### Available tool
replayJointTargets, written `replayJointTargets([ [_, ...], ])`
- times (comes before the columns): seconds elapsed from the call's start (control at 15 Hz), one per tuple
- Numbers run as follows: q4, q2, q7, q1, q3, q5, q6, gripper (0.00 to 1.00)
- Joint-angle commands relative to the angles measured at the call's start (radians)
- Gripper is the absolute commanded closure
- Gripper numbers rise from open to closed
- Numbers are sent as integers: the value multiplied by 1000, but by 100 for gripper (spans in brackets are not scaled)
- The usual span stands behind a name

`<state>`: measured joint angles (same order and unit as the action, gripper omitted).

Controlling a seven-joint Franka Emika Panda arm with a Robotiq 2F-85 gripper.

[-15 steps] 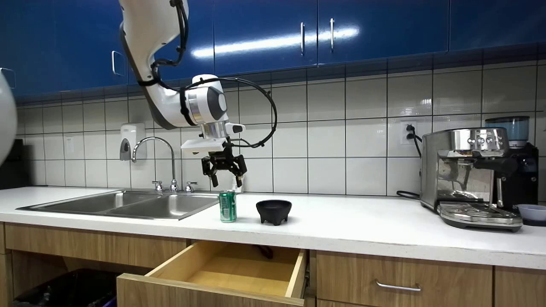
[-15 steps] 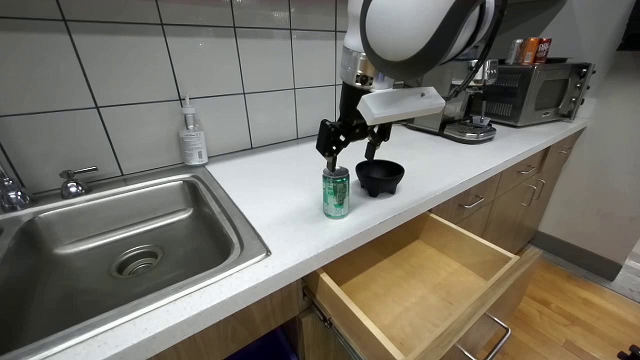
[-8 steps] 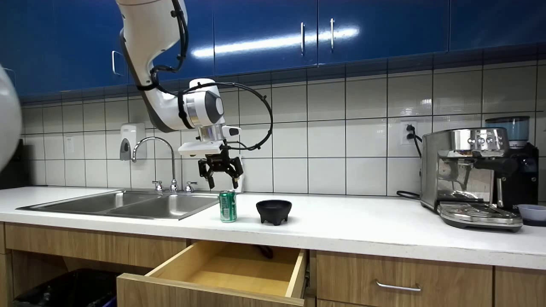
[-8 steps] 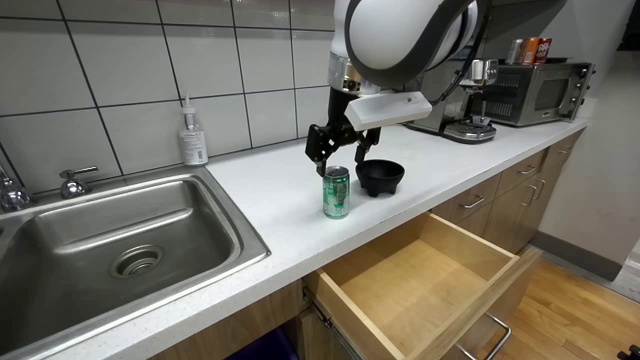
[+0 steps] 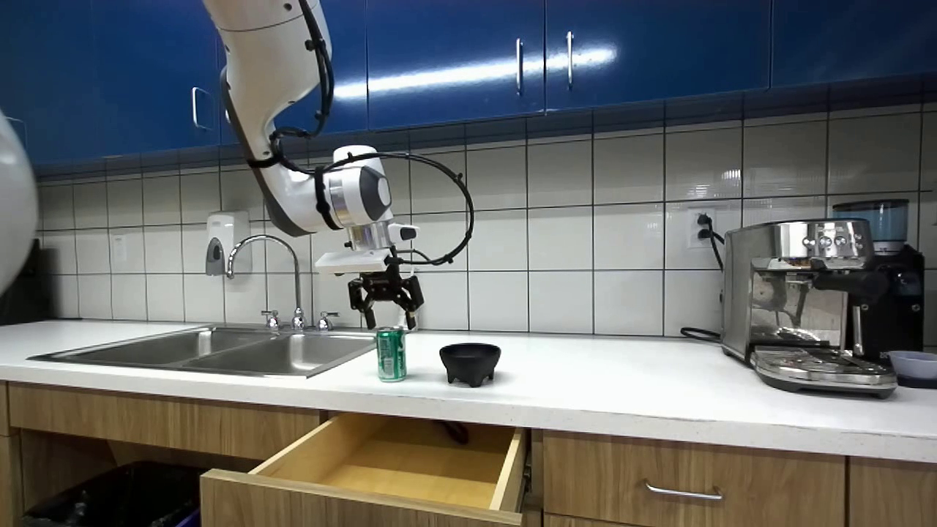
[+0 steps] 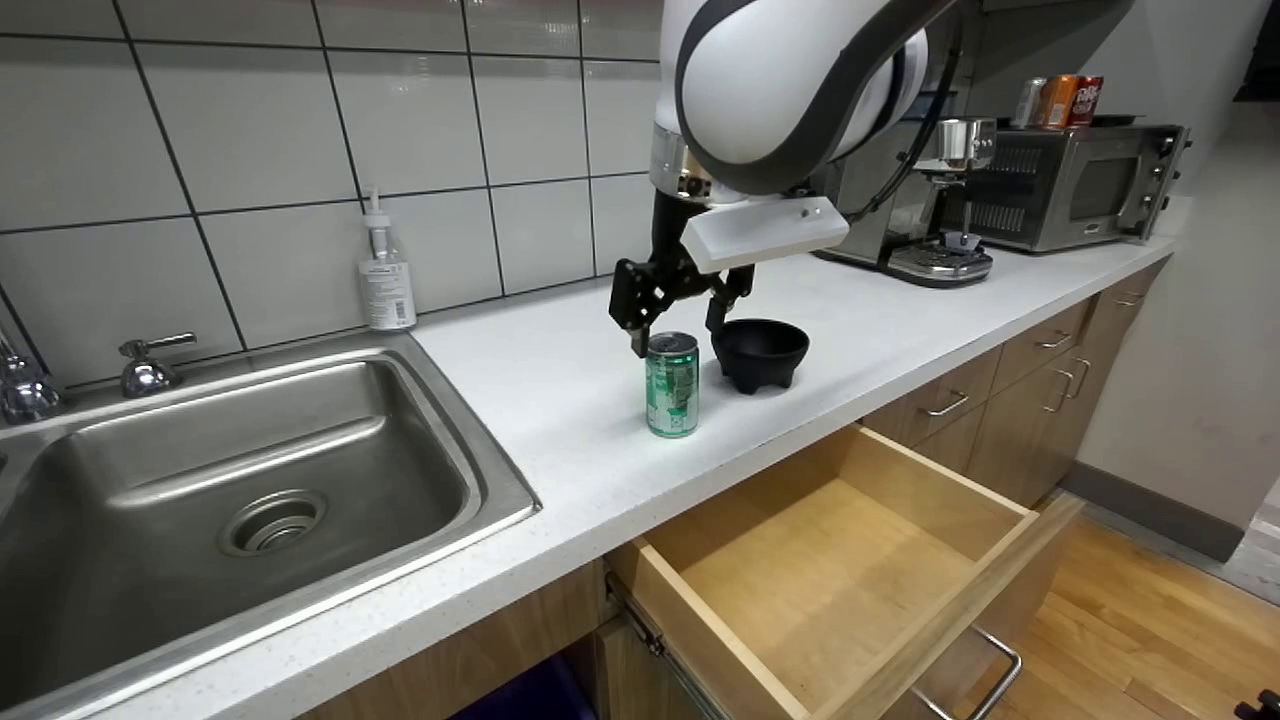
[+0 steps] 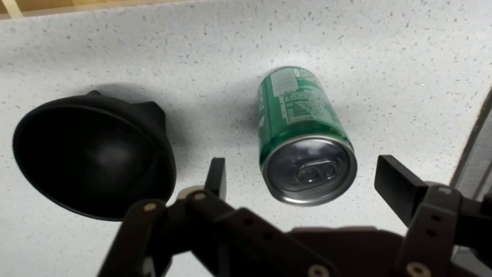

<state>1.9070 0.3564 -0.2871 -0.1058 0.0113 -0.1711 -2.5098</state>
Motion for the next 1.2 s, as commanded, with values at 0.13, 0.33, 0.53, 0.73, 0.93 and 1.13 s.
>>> replayJointTargets([
  [0.13, -67, 63, 12, -12, 21, -12, 29, 0],
  [0.33, -81, 81, 20, -13, 20, -7, 31, 0],
  [0.53, -84, 89, 22, -16, 21, -7, 35, 0],
  [0.73, -75, 88, 37, -20, 15, -5, 39, 0],
  [0.93, -64, 90, 43, -26, 21, -15, 39, 0],
  [1.13, -63, 94, 42, -25, 29, -15, 42, 0],
])
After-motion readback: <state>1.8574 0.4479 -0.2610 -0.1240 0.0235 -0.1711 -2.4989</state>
